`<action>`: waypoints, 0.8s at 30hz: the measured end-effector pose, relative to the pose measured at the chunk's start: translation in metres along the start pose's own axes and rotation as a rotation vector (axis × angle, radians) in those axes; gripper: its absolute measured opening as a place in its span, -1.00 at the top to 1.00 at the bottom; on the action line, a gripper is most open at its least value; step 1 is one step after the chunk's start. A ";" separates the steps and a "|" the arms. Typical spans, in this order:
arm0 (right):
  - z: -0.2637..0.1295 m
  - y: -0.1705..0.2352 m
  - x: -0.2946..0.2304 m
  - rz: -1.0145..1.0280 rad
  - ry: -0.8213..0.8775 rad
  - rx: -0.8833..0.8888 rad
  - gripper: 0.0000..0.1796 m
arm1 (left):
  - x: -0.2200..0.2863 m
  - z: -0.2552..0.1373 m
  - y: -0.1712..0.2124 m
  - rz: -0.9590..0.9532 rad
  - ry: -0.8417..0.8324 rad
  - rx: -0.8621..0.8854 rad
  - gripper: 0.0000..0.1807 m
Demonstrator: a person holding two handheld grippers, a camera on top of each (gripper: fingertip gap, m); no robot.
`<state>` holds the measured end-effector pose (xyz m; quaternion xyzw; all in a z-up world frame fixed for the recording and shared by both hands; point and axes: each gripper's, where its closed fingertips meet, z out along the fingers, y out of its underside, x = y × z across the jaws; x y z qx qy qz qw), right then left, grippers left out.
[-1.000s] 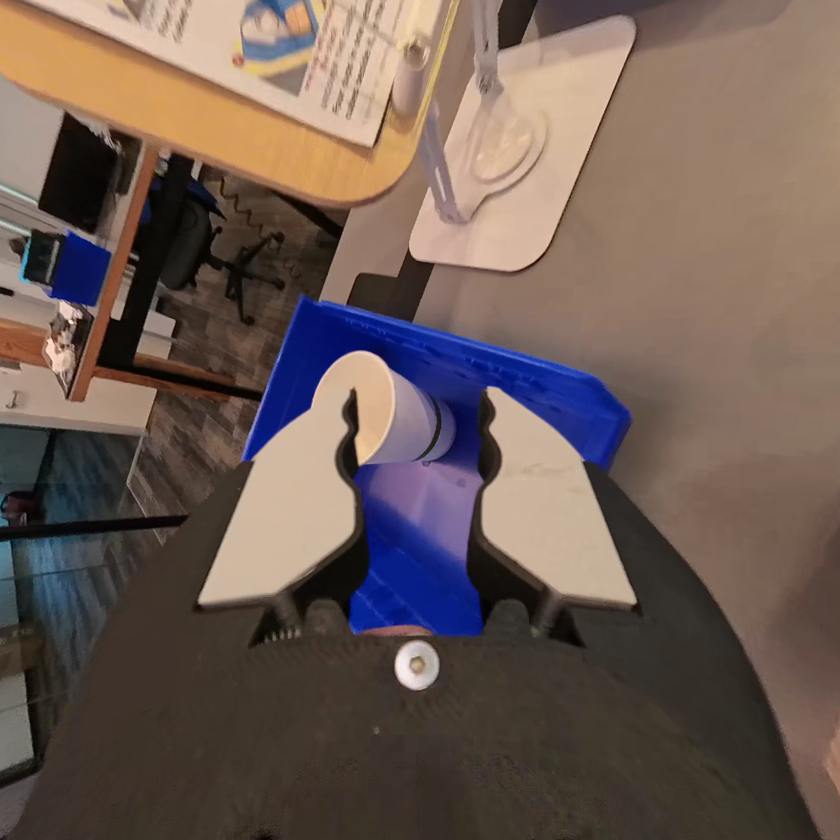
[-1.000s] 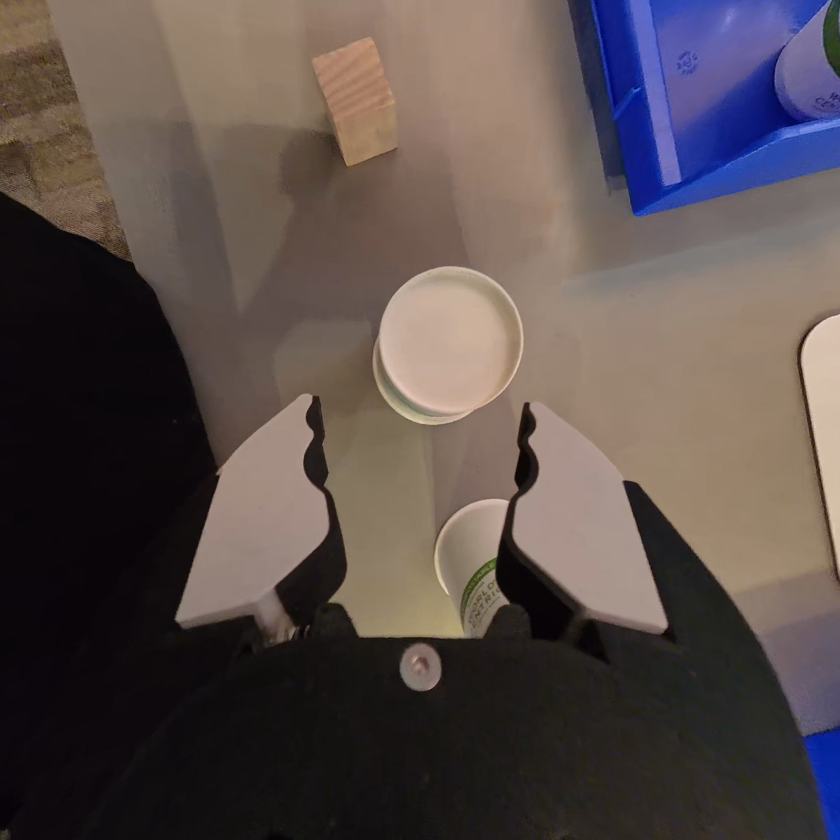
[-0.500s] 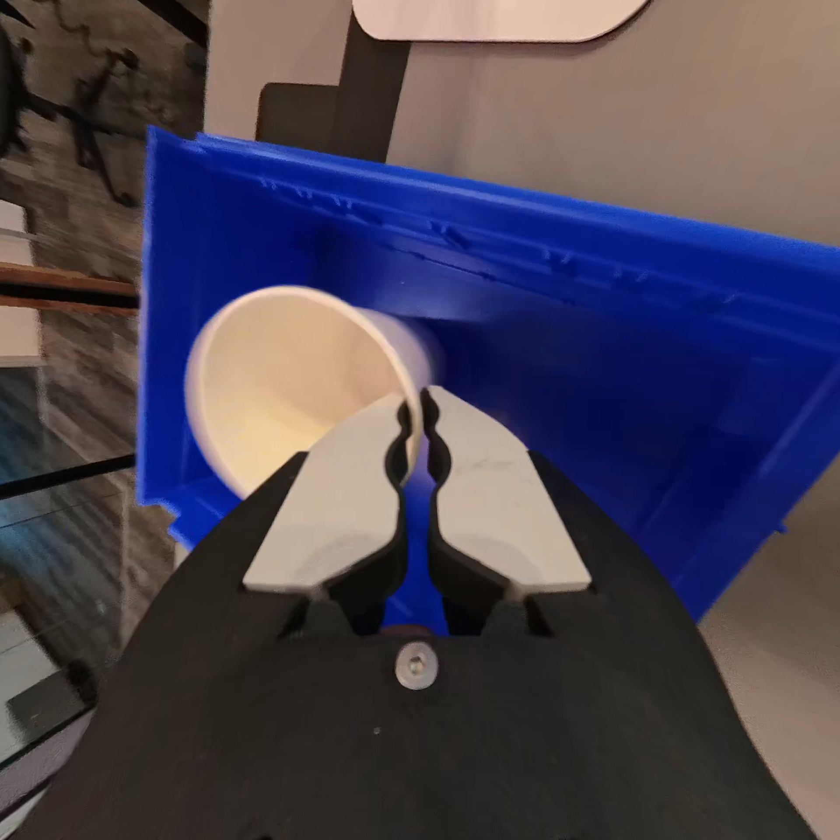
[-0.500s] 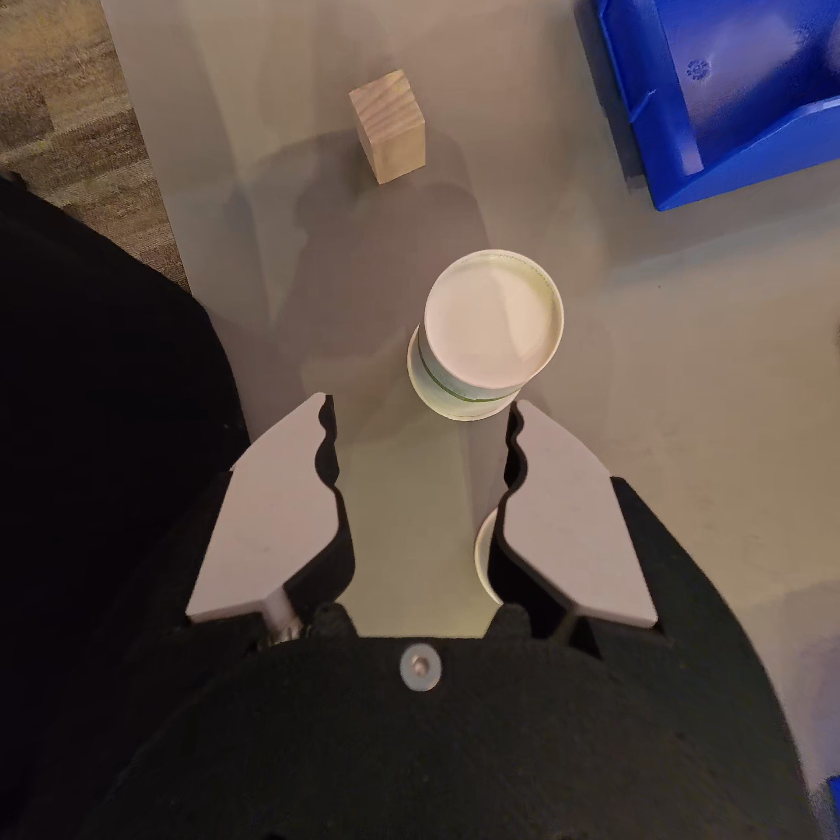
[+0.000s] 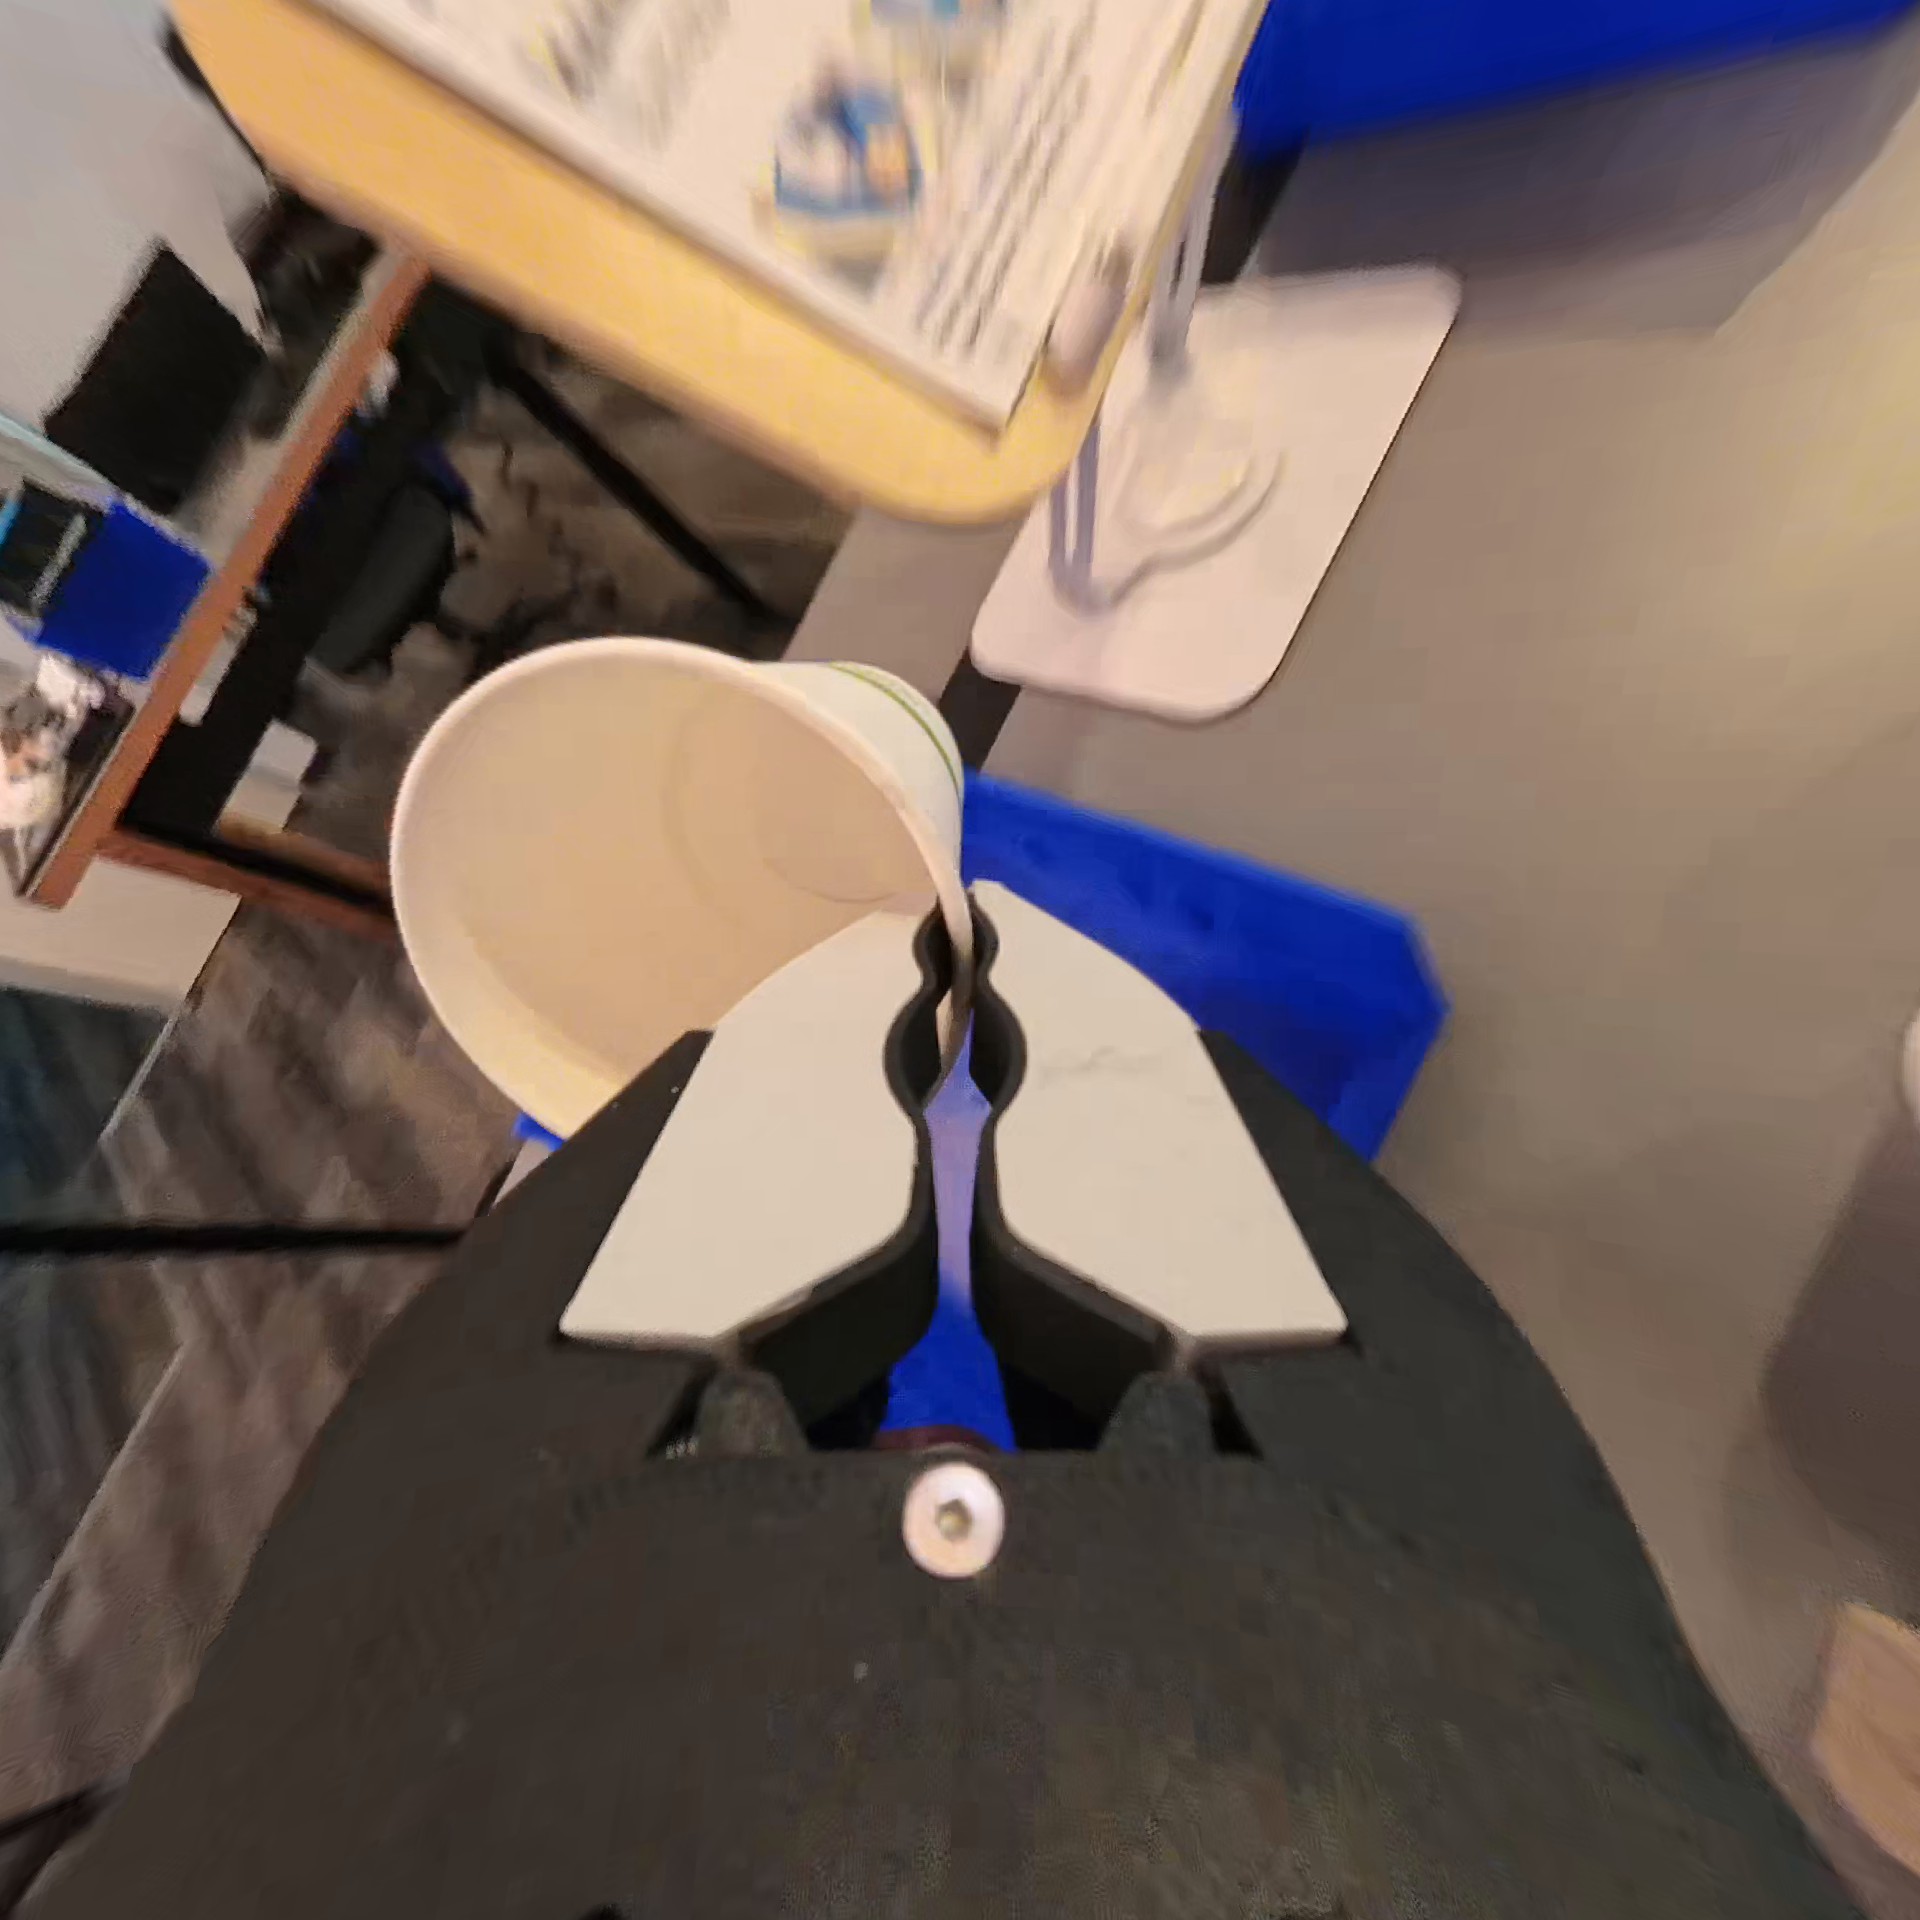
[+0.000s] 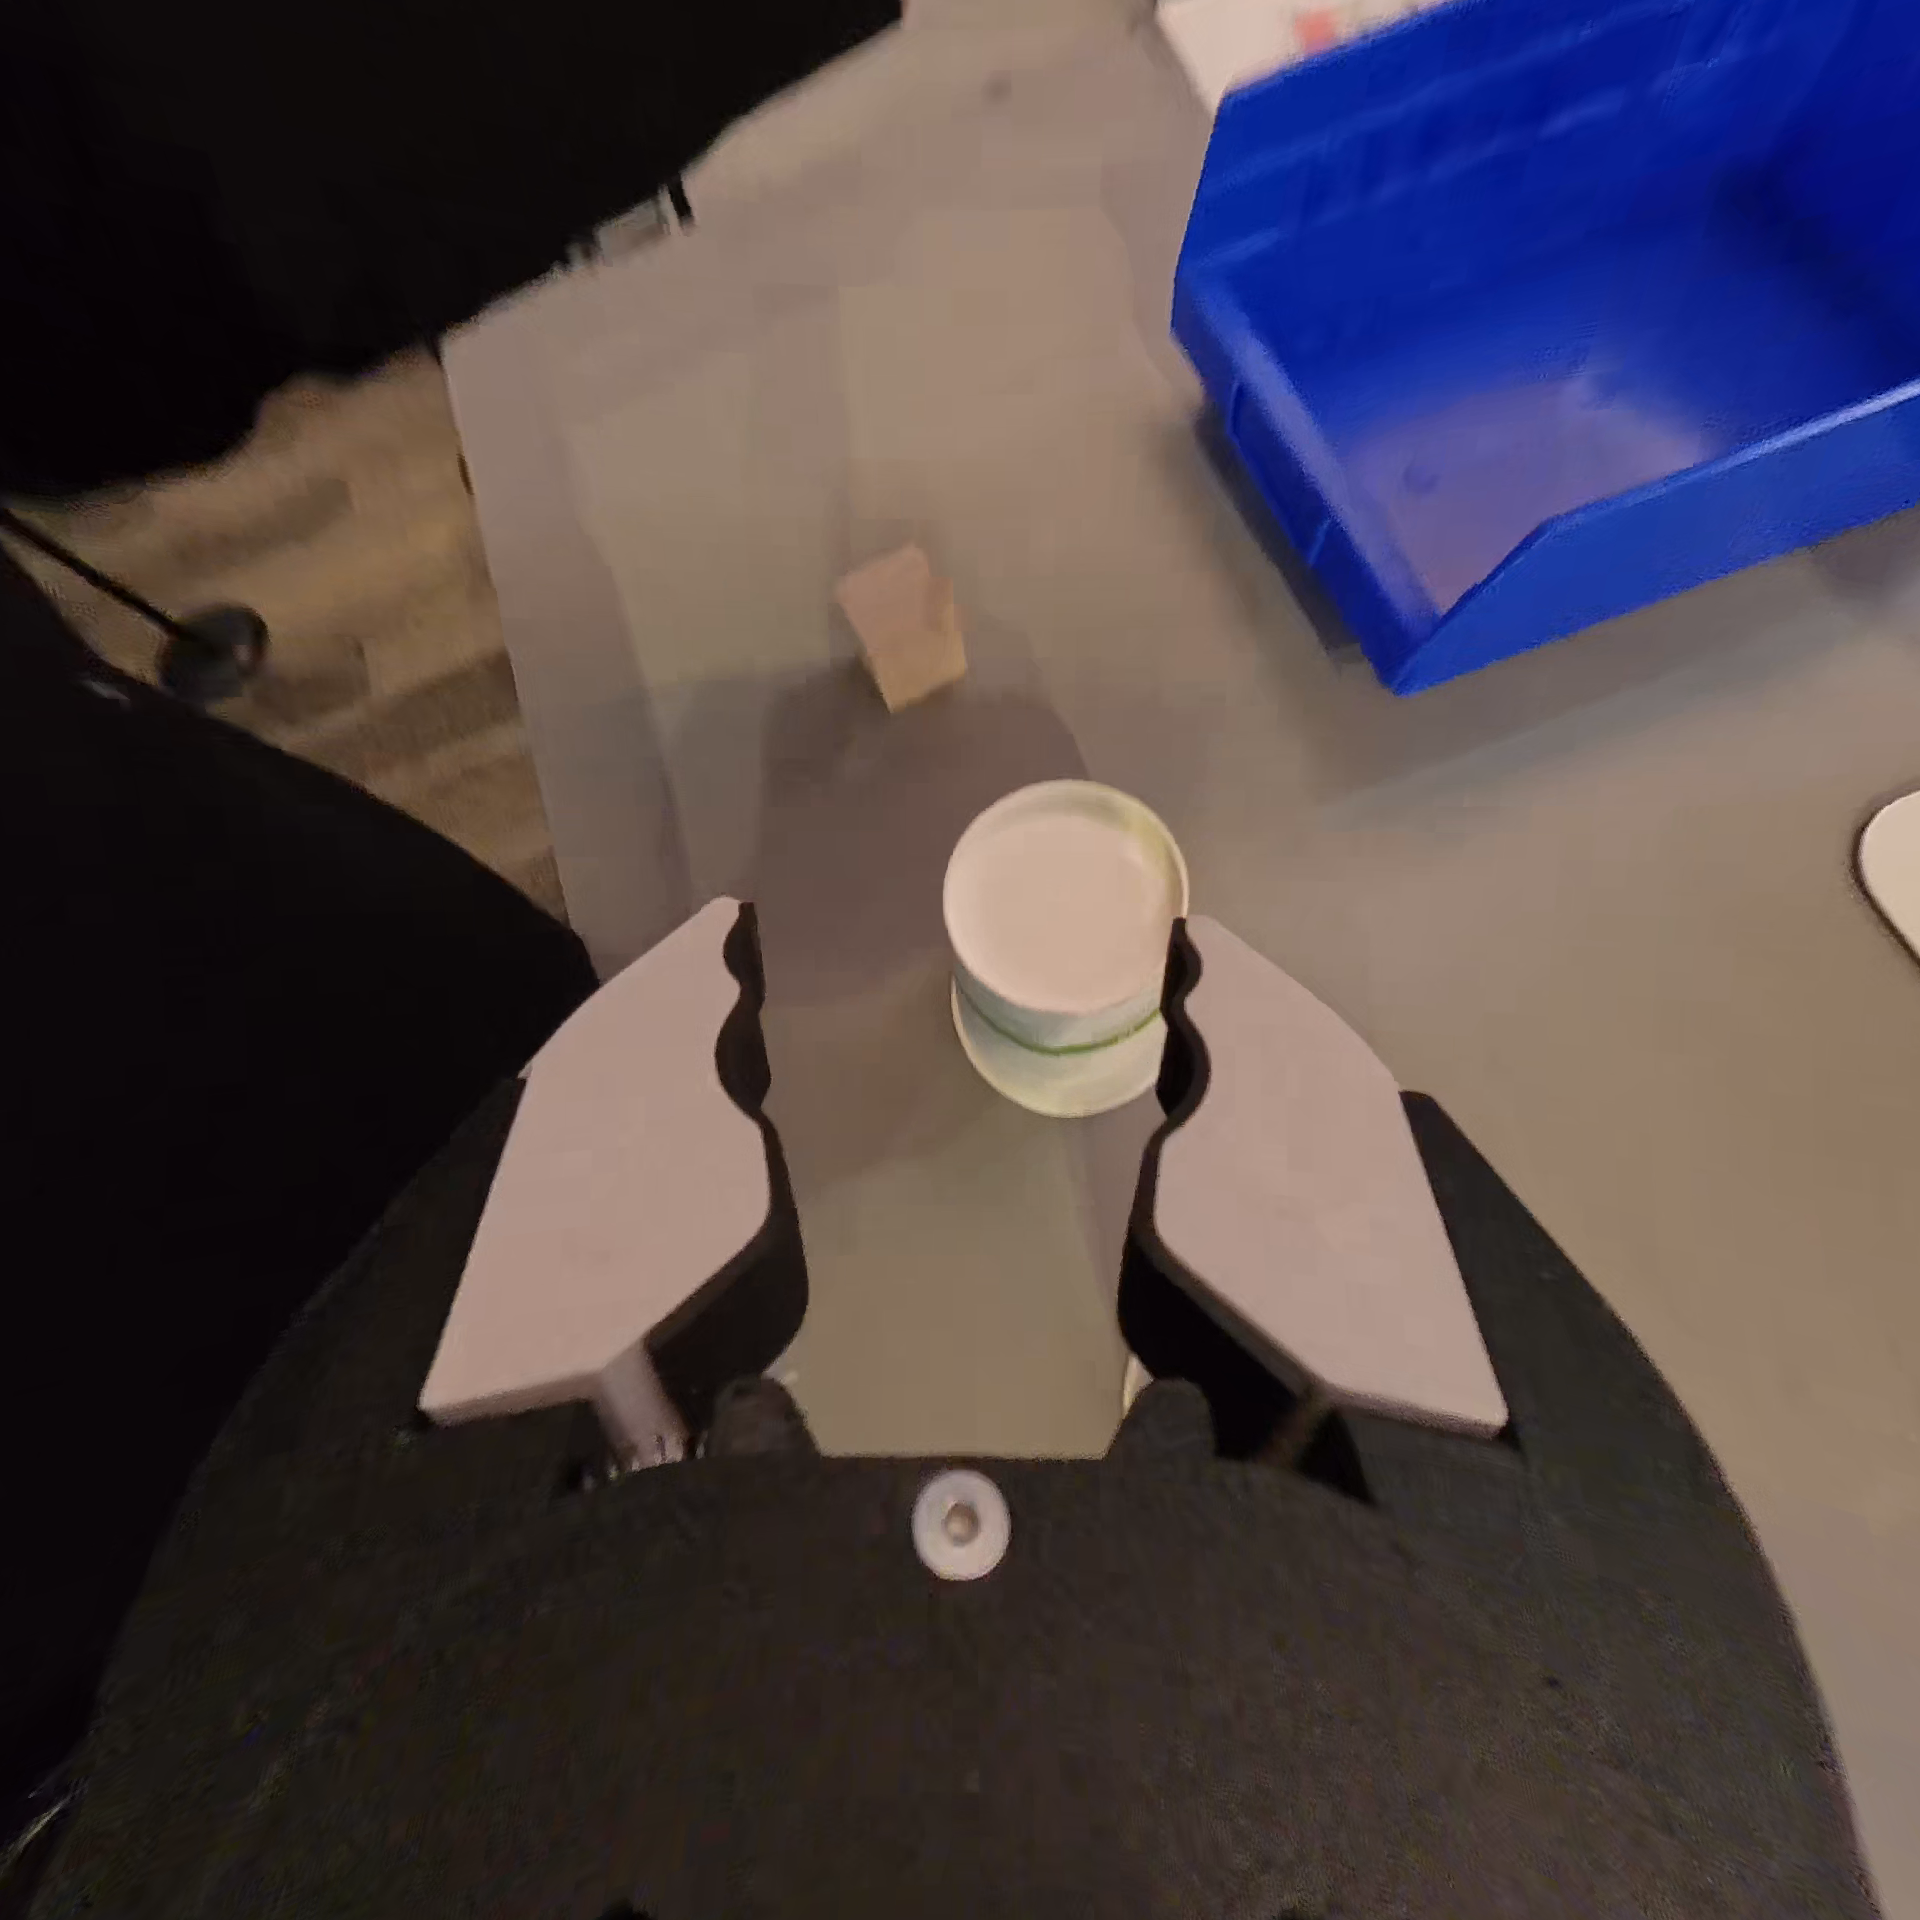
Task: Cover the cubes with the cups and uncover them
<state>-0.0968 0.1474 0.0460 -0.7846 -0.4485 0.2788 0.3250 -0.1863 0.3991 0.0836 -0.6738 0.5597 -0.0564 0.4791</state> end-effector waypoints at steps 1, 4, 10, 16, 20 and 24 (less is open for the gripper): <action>-0.005 -0.009 0.002 0.029 -0.011 0.056 0.13 | 0.007 -0.013 -0.015 -0.014 0.015 0.073 1.00; -0.025 -0.039 0.017 0.136 -0.034 0.270 0.05 | 0.033 -0.047 -0.056 -0.042 0.067 0.260 1.00; -0.077 -0.084 0.062 0.370 -0.056 0.728 -0.22 | 0.087 -0.098 -0.125 -0.171 0.202 0.610 1.00; -0.114 -0.105 0.080 0.382 -0.037 1.056 -0.37 | 0.120 -0.128 -0.168 -0.553 0.519 0.941 1.00; -0.127 -0.117 0.078 0.277 0.012 1.197 -0.43 | 0.138 -0.136 -0.184 -0.760 0.759 1.068 1.00; -0.139 -0.132 0.064 0.179 -0.043 1.311 -0.45 | 0.156 -0.138 -0.194 -0.912 0.940 1.133 1.00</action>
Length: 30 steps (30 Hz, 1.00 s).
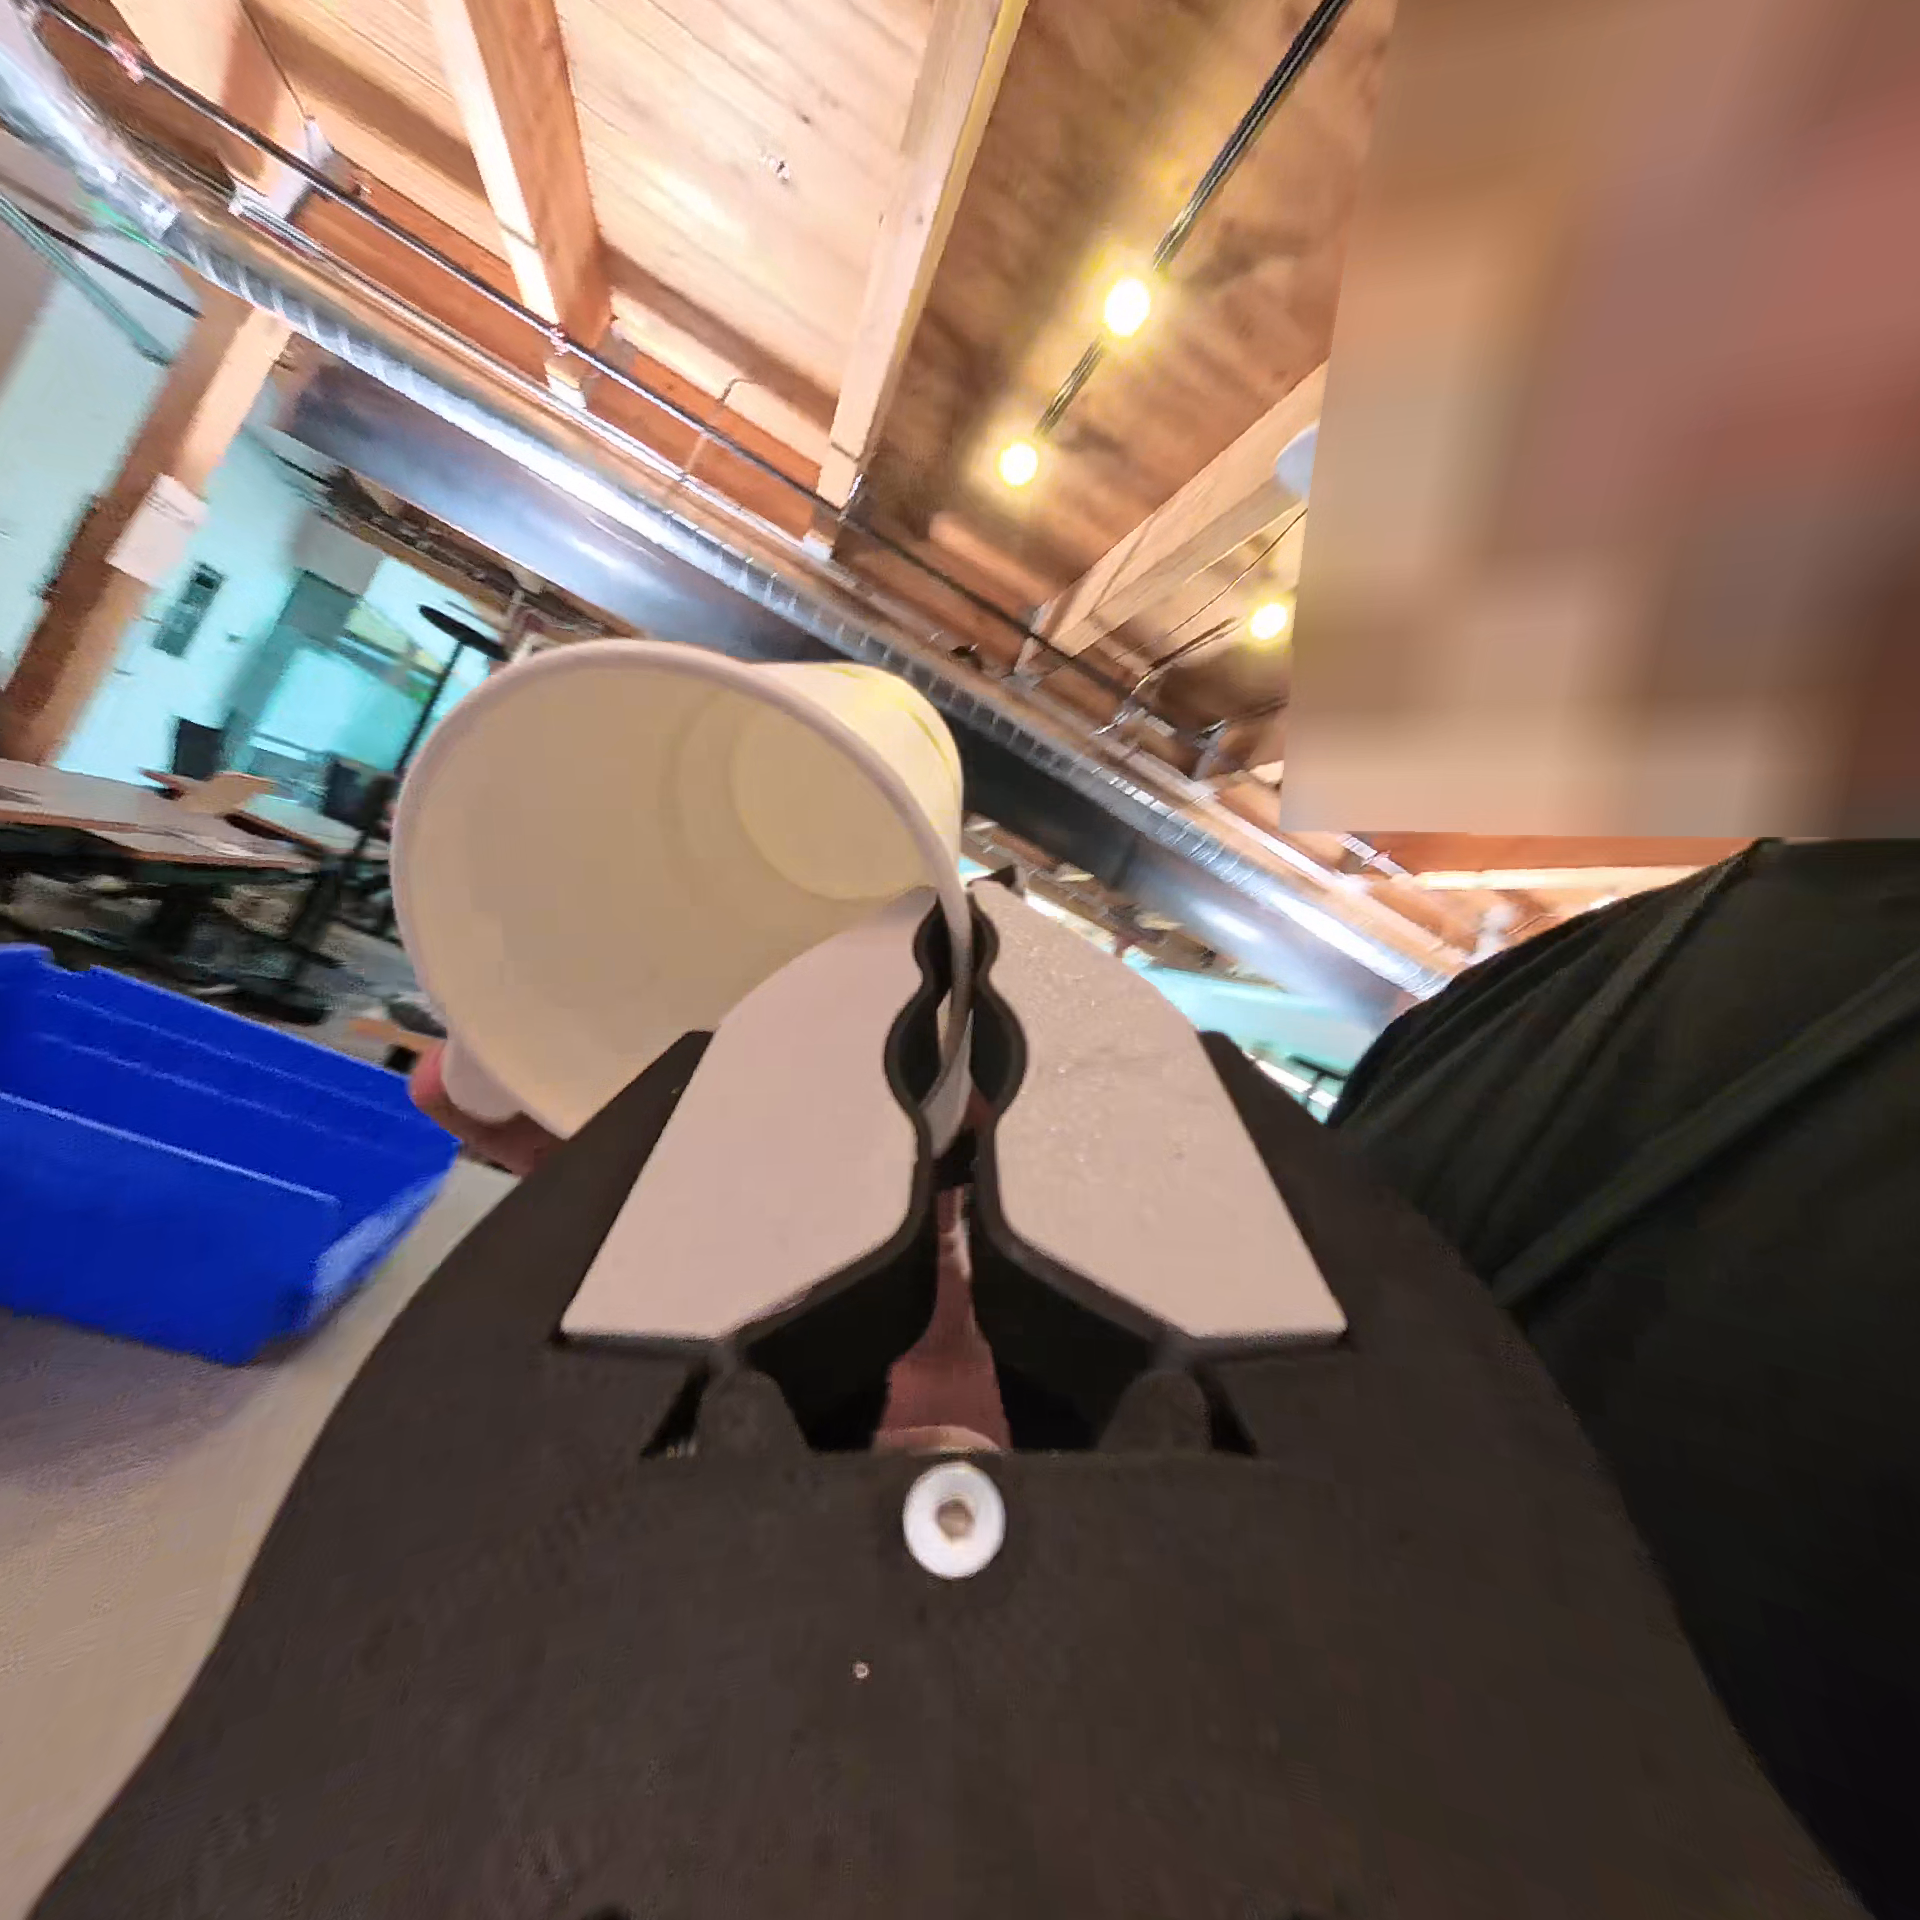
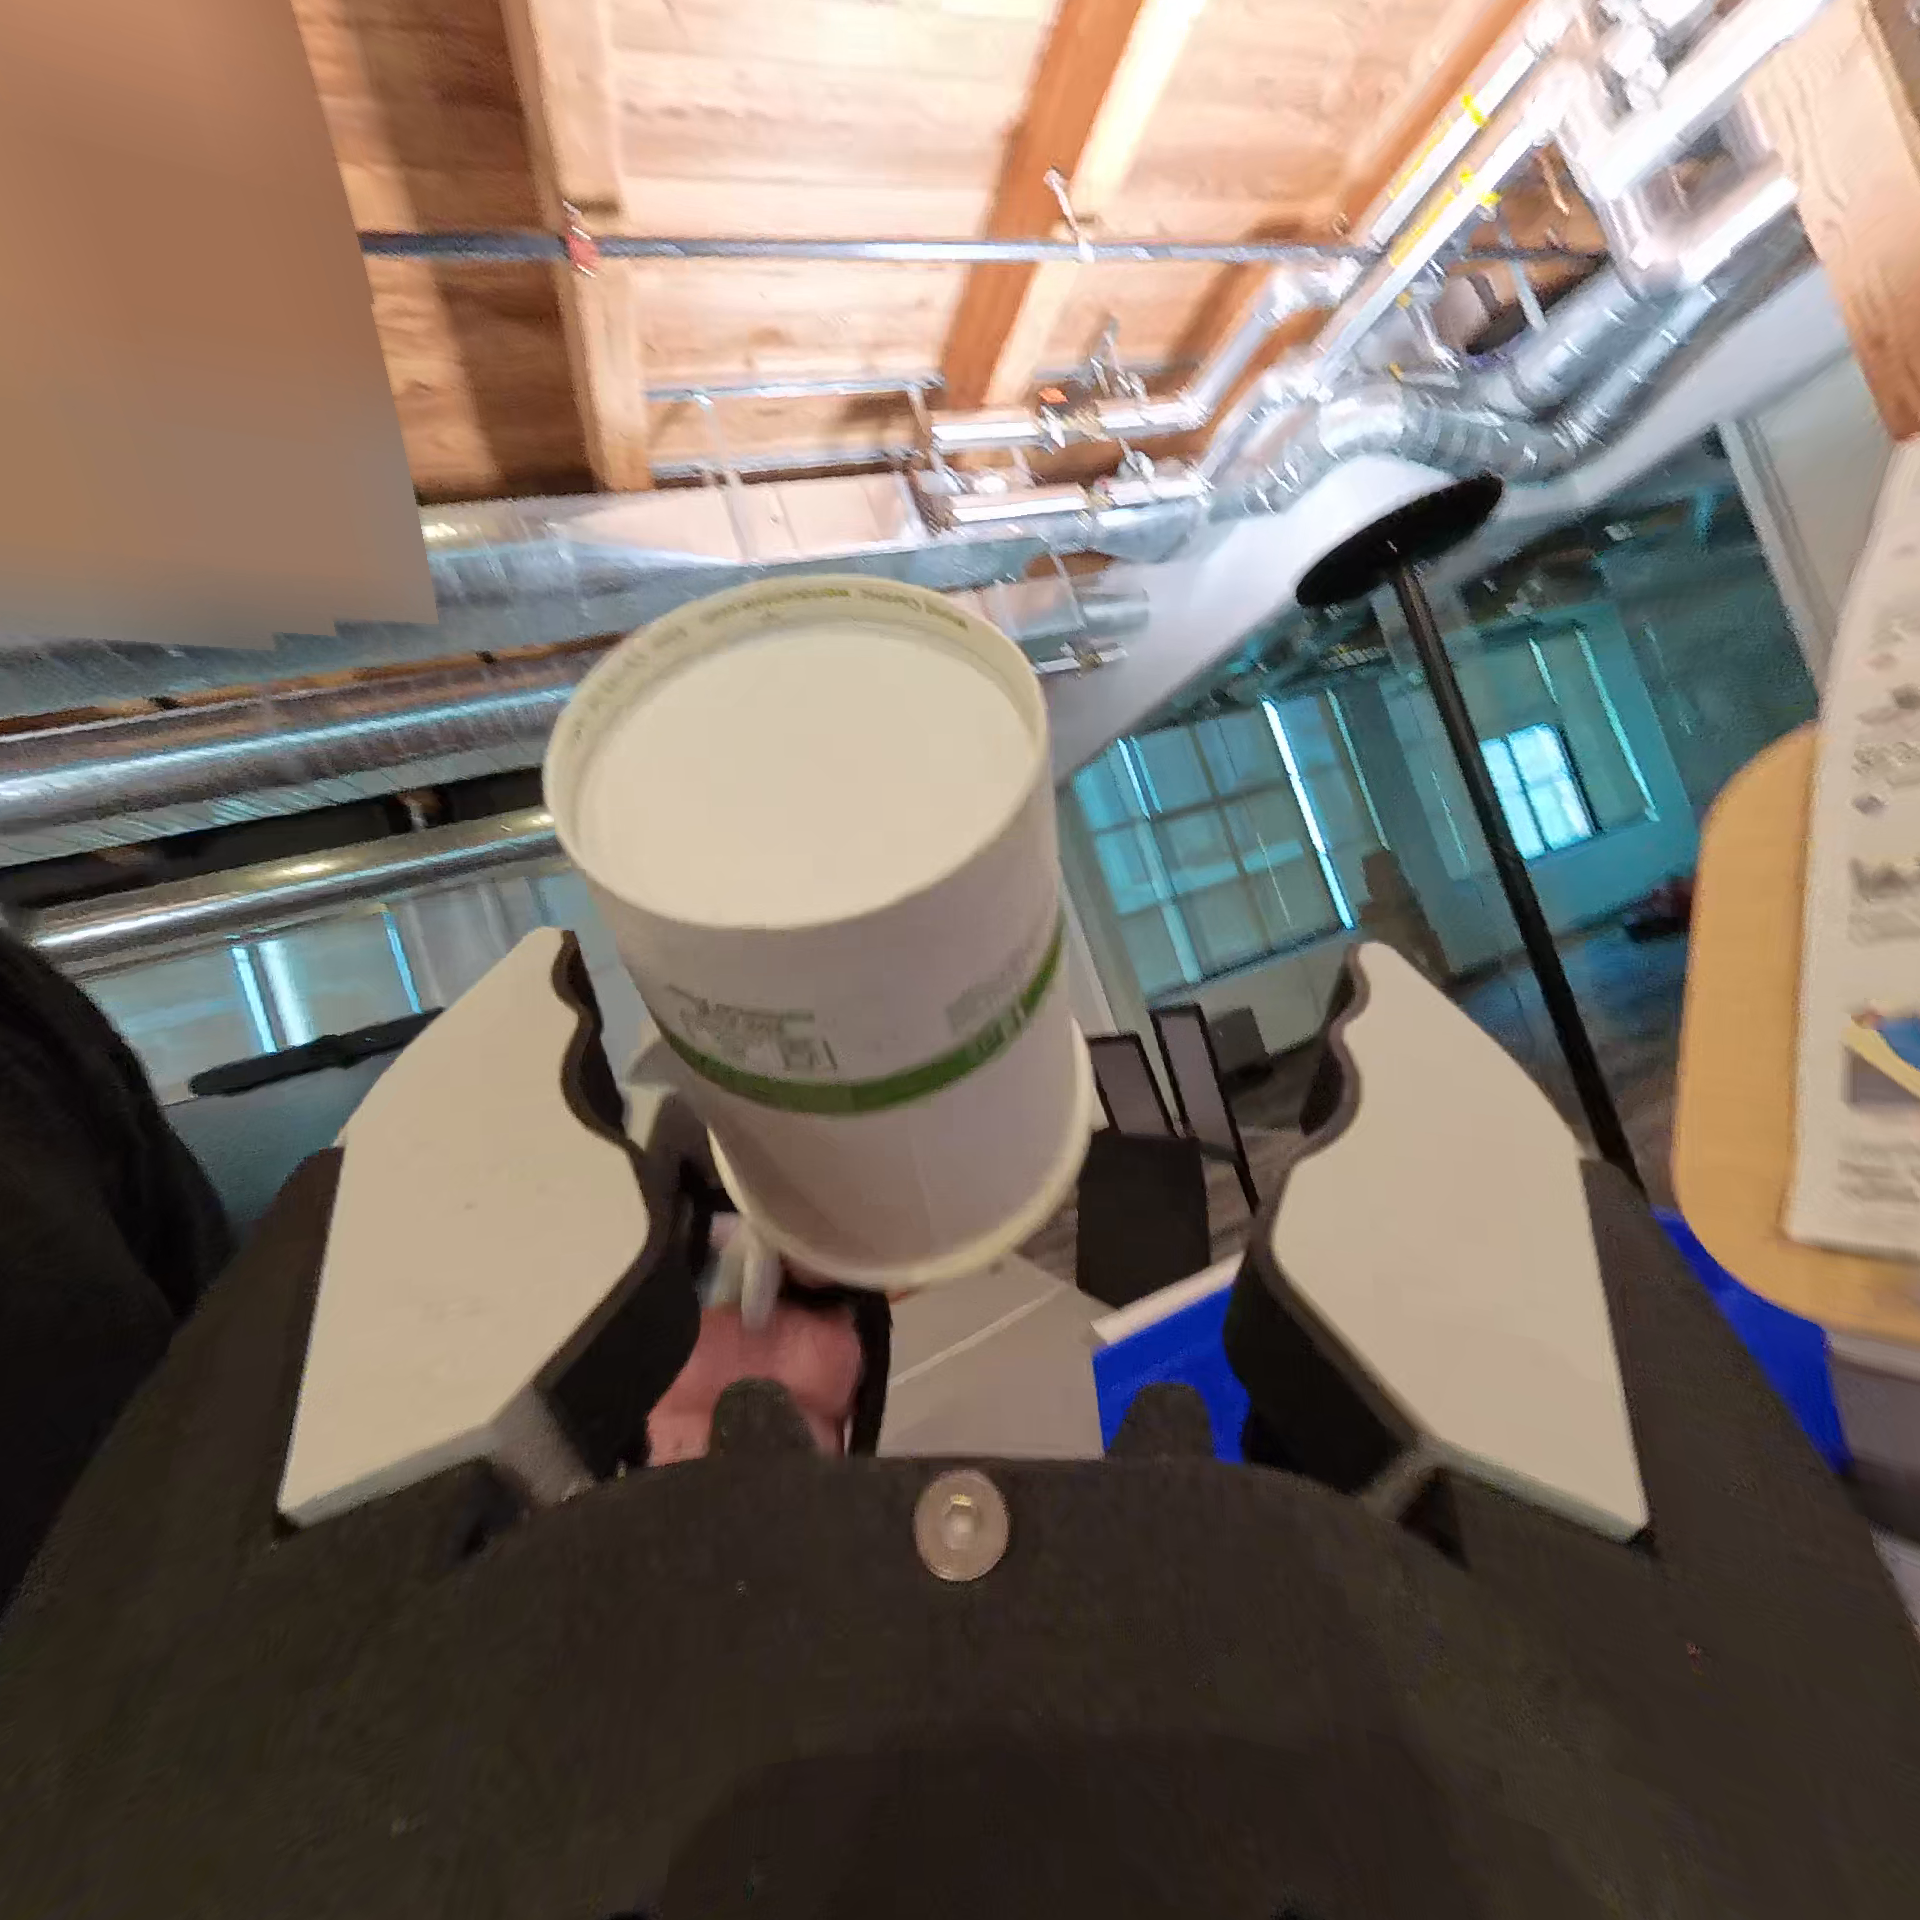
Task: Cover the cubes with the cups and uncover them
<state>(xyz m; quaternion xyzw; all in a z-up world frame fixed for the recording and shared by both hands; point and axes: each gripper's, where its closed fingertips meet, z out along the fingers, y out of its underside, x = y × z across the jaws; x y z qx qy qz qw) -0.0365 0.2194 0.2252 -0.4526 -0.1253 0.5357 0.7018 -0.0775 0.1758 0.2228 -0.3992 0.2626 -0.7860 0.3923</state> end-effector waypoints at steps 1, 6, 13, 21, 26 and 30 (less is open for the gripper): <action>0.002 -0.004 -0.006 -0.020 -0.028 0.020 -0.40 | 0.001 0.002 0.004 -0.041 0.018 0.016 1.00; 0.006 -0.014 -0.030 -0.120 -0.117 0.004 -0.01 | 0.002 0.004 0.017 -0.226 0.088 0.101 0.99; 0.017 -0.014 -0.022 -0.128 -0.044 -0.092 0.02 | -0.005 -0.023 0.002 -0.137 -0.008 0.066 0.66; 0.054 0.079 -0.062 -0.110 -0.163 -0.428 0.02 | 0.006 -0.133 -0.110 0.427 -0.441 0.020 1.00; 0.069 0.174 -0.099 -0.081 -0.242 -0.613 0.01 | 0.038 -0.167 -0.153 0.662 -0.606 -0.022 1.00; 0.065 0.248 -0.092 -0.148 -0.232 -0.758 0.00 | 0.052 -0.176 -0.159 0.758 -0.667 -0.047 1.00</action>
